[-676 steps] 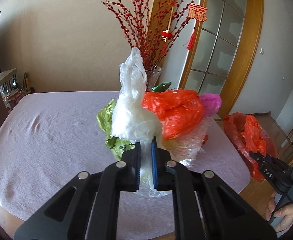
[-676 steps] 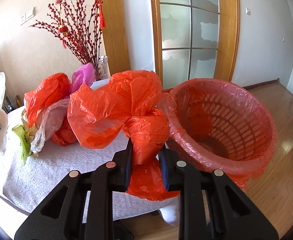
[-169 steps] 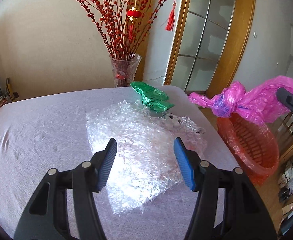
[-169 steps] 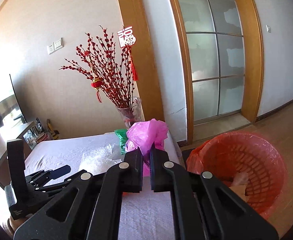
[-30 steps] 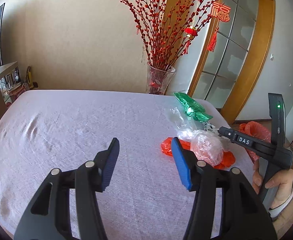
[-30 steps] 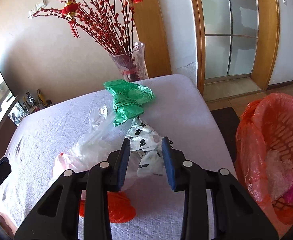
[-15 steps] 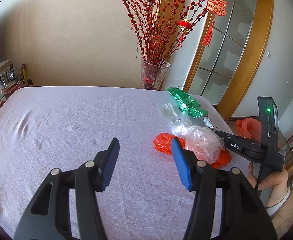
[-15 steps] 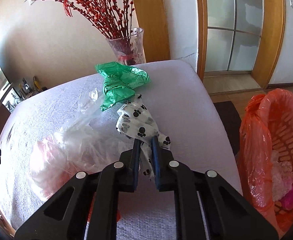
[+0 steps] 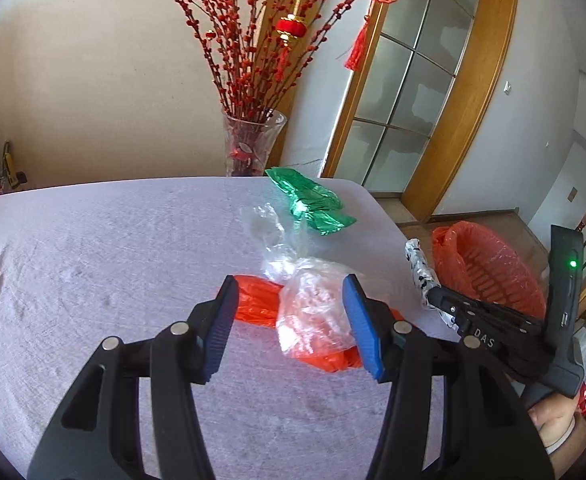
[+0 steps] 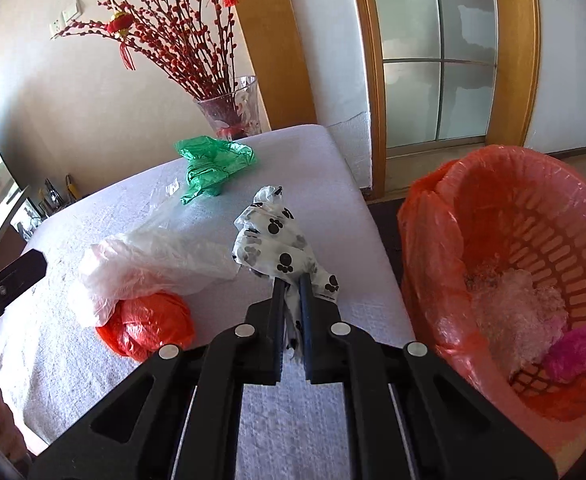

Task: Collect trash
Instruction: 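Grasp the white plastic bag with the left tool while the right tool holds the paw-print bag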

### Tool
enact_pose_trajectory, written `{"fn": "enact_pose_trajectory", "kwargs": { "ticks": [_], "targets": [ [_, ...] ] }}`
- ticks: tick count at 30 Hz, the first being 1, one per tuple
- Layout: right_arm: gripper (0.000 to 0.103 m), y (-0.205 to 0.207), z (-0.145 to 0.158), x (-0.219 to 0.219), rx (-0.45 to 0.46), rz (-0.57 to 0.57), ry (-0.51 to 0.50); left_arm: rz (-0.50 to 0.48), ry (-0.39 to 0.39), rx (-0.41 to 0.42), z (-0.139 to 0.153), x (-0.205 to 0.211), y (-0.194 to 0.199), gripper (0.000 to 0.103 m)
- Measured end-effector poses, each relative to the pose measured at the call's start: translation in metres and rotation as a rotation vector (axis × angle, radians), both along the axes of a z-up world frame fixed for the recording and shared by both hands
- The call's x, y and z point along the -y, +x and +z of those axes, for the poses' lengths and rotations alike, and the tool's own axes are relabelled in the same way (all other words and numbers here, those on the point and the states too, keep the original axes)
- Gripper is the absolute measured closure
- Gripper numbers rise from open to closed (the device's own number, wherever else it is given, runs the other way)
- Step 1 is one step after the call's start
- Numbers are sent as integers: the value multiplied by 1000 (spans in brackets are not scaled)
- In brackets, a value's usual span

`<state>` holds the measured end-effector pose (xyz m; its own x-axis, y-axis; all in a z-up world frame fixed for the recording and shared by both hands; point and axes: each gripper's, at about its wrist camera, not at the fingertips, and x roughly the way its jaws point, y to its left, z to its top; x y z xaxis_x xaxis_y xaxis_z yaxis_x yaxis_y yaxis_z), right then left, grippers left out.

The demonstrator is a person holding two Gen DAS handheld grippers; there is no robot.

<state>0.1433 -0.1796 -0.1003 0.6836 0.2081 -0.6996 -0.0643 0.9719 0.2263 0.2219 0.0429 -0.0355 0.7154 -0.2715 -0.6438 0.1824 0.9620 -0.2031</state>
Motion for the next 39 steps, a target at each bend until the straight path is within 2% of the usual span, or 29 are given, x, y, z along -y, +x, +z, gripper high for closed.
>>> {"fn": "enact_pose_trajectory", "kwargs": {
  "ticks": [4,9,10,12,15,17,29,39],
  "targets": [
    [96,-12,1,8,6,-5,13,-28,25,-21,-4,22,13,49],
    [95,-20,1,13,9,-3,19,-36,104,-63,-18,41,25,52],
    [95,-22,0,14,10,-4,21,-36,108,-74,-21,42,26,55],
    [95,-24,0,17,11,-5,26,-46,107,-91,-26,44,27,75],
    [95,-26,1,19,13,-7,30,-63,99,-76,-26,45,21,92],
    [95,-28,2,20,17,-8,34,-71,92,-60,-22,44,17,95],
    [95,-47,20,29,69,-20,52,-42,42,19,14,19,-3,96],
    [95,-70,39,53,123,-75,46,-101,19,51,32,48,-14,96]
  ]
}}
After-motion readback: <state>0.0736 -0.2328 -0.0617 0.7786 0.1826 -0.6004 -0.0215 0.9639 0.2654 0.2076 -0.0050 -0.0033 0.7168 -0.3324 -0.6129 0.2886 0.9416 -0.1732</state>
